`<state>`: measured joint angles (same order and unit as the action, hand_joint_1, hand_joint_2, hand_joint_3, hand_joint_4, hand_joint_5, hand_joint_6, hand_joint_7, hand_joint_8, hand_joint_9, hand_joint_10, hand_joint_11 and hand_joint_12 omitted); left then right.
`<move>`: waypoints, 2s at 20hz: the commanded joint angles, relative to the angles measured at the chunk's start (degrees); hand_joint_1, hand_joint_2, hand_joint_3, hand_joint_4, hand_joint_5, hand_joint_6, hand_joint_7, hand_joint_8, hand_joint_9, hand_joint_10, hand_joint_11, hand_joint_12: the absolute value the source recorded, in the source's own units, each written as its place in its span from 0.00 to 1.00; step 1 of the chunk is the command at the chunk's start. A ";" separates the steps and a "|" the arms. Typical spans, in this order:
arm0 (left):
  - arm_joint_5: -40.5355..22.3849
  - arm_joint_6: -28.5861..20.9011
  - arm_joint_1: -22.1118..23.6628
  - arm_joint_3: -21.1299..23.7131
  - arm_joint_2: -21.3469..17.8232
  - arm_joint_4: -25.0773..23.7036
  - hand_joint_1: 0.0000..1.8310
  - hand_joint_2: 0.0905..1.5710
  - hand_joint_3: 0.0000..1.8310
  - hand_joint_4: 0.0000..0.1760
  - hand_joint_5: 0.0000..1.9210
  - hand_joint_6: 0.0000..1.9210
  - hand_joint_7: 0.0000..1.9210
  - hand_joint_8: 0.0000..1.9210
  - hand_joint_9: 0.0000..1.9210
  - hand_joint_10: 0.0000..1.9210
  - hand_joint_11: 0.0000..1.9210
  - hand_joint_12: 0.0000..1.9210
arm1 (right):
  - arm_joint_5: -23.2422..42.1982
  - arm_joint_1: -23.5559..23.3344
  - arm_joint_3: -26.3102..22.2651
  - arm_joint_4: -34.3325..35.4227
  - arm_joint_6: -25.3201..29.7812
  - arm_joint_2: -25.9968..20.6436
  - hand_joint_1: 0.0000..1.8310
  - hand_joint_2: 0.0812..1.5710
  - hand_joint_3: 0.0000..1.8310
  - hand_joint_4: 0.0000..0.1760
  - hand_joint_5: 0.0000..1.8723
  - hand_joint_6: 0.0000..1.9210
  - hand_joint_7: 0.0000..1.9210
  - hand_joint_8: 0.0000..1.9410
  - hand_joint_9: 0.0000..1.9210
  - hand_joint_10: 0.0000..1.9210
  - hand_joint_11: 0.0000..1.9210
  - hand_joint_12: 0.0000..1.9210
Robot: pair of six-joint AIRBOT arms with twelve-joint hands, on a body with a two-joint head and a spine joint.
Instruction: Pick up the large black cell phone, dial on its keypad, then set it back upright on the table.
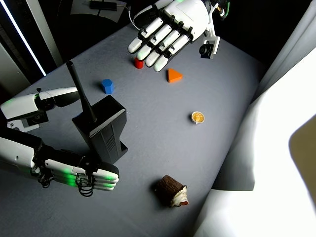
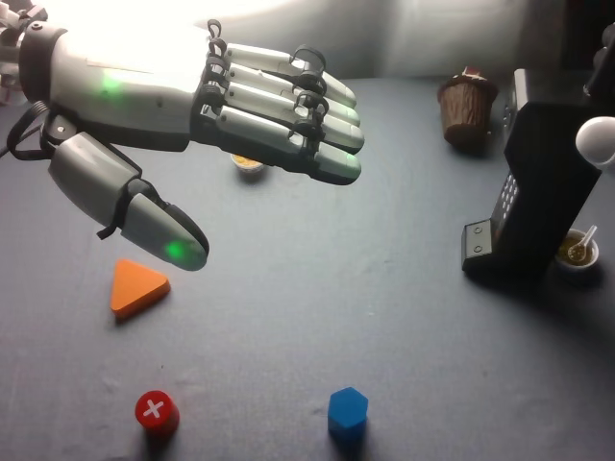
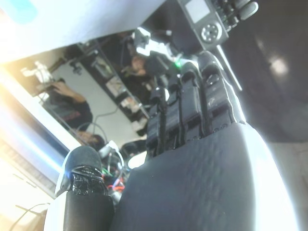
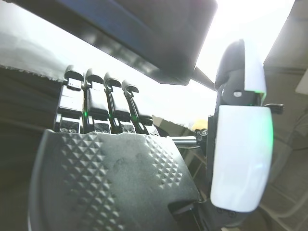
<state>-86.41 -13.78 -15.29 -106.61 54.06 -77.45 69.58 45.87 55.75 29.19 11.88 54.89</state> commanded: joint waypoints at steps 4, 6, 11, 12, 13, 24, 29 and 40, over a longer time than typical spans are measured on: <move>-3.19 -0.29 1.67 -0.15 -0.08 6.00 0.00 0.74 0.00 0.22 0.08 0.00 0.07 0.00 0.08 0.00 0.00 0.17 | 7.07 -0.84 0.54 -0.24 1.53 0.00 0.49 0.60 0.01 0.00 0.00 0.00 0.00 0.00 0.00 0.00 0.00 0.00; -3.19 -0.33 1.76 -0.14 -0.06 6.00 0.00 0.75 0.00 0.21 0.08 0.00 0.07 0.00 0.07 0.00 0.00 0.15 | 7.07 -0.85 0.72 -0.20 1.86 0.25 0.49 0.61 0.01 0.00 0.00 0.00 0.00 0.00 0.00 0.00 0.00 0.00; -3.46 -0.33 1.75 -0.17 -0.06 6.00 0.00 0.75 0.00 0.23 0.08 0.00 0.07 0.00 0.06 0.00 0.00 0.14 | 7.11 -0.88 1.54 -0.15 1.99 1.31 0.47 0.61 0.00 0.00 0.00 0.00 0.00 0.00 0.00 0.00 0.00 0.00; -3.47 -0.33 1.75 -0.17 -0.06 6.00 0.00 0.75 0.00 0.23 0.08 0.00 0.07 0.00 0.07 0.00 0.00 0.16 | 7.11 -0.88 1.72 -0.07 1.99 1.53 0.47 0.61 0.00 0.00 0.00 0.00 0.00 0.00 0.00 0.00 0.00 0.00; -3.47 -0.33 1.75 -0.17 -0.06 6.00 0.00 0.75 0.00 0.22 0.08 0.00 0.07 0.00 0.07 0.00 0.00 0.17 | 7.13 -0.94 1.90 0.19 1.99 1.82 0.48 0.61 0.00 0.00 0.00 0.00 0.00 0.00 0.00 0.00 0.00 0.00; -3.69 -0.33 1.77 -0.16 0.00 5.99 0.00 0.75 0.00 0.24 0.09 0.00 0.08 0.00 0.07 0.00 0.00 0.14 | 7.18 -2.20 2.50 0.31 1.99 3.64 0.54 0.64 0.00 0.00 0.13 0.01 0.15 0.01 0.17 0.01 0.00 0.51; -3.75 -0.33 1.77 -0.16 0.03 5.73 0.00 0.75 0.00 0.24 0.09 0.00 0.08 0.00 0.08 0.00 0.00 0.19 | 7.18 -2.29 2.81 0.31 2.07 4.18 0.72 0.68 0.00 0.00 0.38 0.02 0.39 0.01 0.44 0.04 0.21 0.57; -4.02 -0.80 1.96 -0.13 0.08 5.68 0.00 0.75 0.00 0.23 0.09 0.00 0.08 0.00 0.07 0.01 0.00 0.17 | 7.22 -2.37 3.68 0.30 2.43 4.41 0.81 0.74 0.00 0.00 0.41 0.64 0.38 0.61 0.40 0.66 0.37 0.85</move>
<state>-87.07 -14.33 -15.09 -106.61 54.17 -77.82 70.15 43.92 59.11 30.65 13.32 59.86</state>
